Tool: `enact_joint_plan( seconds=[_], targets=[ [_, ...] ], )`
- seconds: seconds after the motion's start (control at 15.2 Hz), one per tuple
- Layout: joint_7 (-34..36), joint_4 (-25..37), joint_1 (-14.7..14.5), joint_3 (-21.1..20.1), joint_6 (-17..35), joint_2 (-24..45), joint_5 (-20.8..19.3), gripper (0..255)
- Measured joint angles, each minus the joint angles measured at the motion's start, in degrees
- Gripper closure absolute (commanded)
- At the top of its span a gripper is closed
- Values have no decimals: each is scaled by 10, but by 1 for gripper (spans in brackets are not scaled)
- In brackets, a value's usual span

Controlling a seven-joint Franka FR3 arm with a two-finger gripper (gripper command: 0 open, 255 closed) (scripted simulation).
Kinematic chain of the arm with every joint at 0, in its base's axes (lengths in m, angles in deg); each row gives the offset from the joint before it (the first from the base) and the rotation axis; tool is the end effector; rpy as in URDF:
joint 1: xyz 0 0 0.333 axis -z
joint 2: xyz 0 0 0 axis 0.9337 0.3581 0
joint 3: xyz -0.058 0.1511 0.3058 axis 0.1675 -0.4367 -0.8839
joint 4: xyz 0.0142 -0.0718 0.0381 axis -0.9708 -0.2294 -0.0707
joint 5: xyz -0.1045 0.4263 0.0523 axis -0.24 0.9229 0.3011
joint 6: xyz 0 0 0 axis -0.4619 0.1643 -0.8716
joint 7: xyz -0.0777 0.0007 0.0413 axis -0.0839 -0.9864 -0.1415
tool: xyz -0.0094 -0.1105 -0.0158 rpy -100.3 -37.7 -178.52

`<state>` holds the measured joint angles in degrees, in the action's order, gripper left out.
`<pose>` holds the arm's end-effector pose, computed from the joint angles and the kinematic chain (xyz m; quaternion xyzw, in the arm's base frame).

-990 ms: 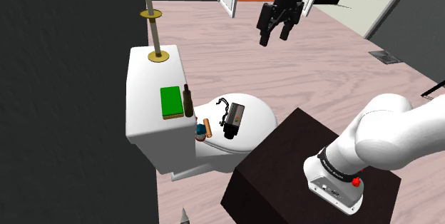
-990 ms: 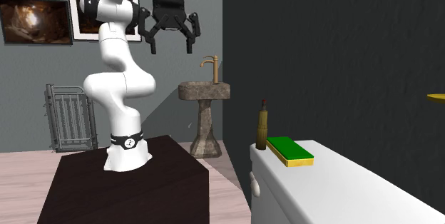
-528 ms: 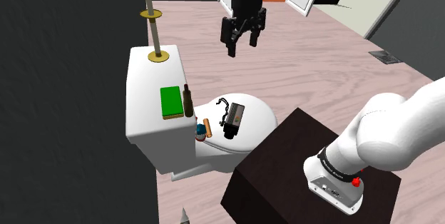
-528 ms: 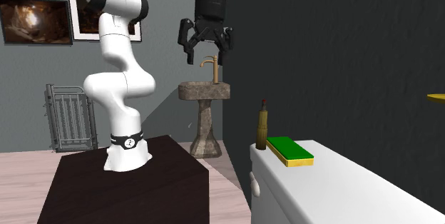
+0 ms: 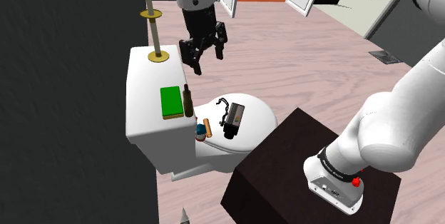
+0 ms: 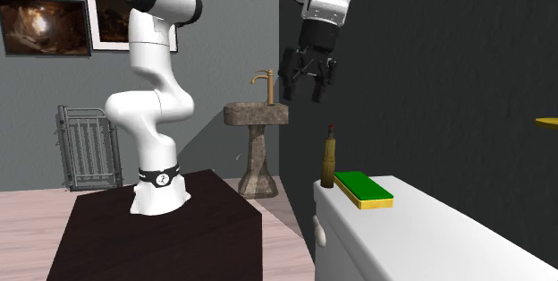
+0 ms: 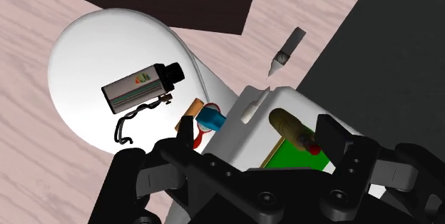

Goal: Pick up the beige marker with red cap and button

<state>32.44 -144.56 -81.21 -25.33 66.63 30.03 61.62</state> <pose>0.5225 0.2847 0.5377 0.9910 0.0548 -0.1117 0.0497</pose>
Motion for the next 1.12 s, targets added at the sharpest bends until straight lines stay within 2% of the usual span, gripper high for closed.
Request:
enact_joint_plan(
  seconds=[0.33,0.46,0.92,0.99,1.12],
  targets=[
    [32,112,-42,-27,-36,122,-40,0],
    [36,132,-50,-29,-40,147,-49,0],
    [39,94,-51,-29,5,157,-53,0],
    [39,92,-50,-28,7,157,-53,255],
    [39,91,-50,-28,9,158,-53,255]
  ],
)
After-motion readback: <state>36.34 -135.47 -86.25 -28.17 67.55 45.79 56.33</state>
